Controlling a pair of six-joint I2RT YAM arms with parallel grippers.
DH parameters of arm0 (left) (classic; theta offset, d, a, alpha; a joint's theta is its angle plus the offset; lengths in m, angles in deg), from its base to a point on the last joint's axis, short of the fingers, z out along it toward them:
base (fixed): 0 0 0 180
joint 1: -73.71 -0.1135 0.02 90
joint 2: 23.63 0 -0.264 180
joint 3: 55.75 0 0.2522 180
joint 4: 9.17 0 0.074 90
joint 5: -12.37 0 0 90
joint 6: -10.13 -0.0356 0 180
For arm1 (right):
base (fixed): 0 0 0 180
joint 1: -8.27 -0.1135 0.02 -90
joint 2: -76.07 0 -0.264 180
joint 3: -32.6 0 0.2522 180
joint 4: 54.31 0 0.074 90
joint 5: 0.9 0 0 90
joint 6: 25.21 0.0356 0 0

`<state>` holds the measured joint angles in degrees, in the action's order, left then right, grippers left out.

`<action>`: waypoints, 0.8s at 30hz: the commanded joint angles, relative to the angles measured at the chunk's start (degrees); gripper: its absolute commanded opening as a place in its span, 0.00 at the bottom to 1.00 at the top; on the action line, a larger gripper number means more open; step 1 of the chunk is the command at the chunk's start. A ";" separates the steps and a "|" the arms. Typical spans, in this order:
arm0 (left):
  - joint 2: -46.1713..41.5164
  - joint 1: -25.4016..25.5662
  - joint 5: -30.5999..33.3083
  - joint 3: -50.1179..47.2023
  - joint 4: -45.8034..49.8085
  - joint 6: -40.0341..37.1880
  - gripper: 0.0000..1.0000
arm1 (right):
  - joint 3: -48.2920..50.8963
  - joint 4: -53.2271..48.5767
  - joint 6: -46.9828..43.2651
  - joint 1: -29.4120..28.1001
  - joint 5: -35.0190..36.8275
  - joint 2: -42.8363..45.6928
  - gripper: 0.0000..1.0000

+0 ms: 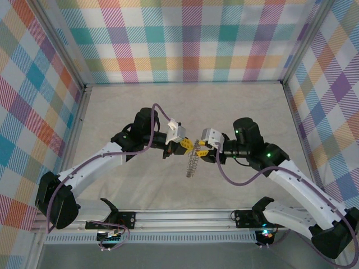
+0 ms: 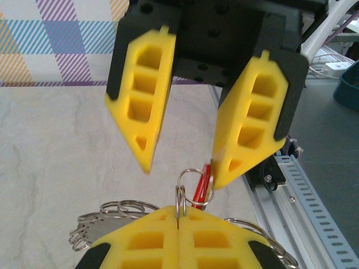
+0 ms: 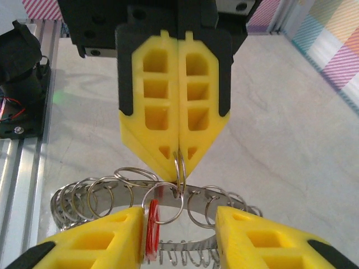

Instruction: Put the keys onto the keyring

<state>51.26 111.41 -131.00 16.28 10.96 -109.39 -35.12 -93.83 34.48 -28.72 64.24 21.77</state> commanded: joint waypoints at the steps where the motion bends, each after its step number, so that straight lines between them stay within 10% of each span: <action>1: -1.04 -0.08 -2.24 -0.11 -1.52 -0.10 0.00 | -1.56 1.44 -0.91 -0.01 0.48 0.96 0.36; 24: -1.22 -0.47 1.10 0.51 -5.00 5.23 0.00 | 1.19 2.91 0.60 -0.01 -1.93 -0.71 0.17</action>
<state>51.26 111.41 -129.51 16.28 11.38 -107.55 -35.21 -91.58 35.45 -28.72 61.81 19.50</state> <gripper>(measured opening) 0.049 0.175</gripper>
